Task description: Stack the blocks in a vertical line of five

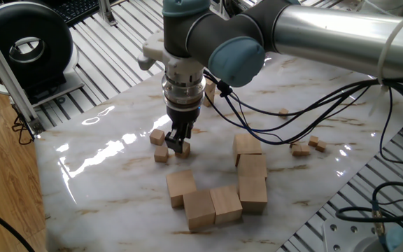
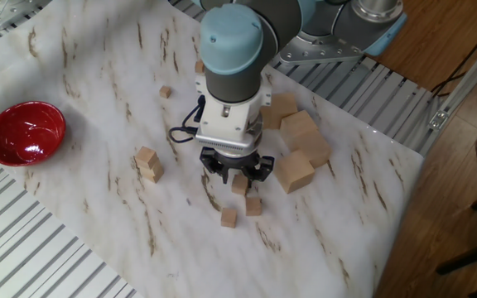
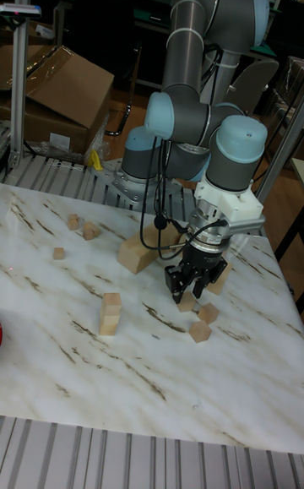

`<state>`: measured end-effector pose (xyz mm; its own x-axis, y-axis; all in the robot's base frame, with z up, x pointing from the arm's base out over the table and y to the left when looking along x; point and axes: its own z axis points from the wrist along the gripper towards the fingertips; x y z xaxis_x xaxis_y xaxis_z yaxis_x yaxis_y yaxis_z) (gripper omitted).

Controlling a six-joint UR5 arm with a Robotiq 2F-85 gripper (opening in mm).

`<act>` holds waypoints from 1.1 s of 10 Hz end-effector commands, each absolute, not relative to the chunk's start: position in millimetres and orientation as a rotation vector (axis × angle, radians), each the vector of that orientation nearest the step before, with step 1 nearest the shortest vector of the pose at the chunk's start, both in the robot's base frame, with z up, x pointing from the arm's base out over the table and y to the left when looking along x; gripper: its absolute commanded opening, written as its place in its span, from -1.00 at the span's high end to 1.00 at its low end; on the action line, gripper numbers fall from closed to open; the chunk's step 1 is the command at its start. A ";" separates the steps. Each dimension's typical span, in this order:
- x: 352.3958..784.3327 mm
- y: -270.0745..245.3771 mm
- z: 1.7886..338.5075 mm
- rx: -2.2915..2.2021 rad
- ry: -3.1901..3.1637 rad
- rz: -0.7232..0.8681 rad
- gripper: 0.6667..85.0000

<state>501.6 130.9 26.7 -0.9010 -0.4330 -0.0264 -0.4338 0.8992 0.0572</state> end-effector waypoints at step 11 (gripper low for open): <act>502.9 137.1 18.6 -0.675 3.059 0.171 -0.13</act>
<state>500.5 137.2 20.3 -0.9045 -0.4259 -0.0218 -0.4259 0.8997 0.0960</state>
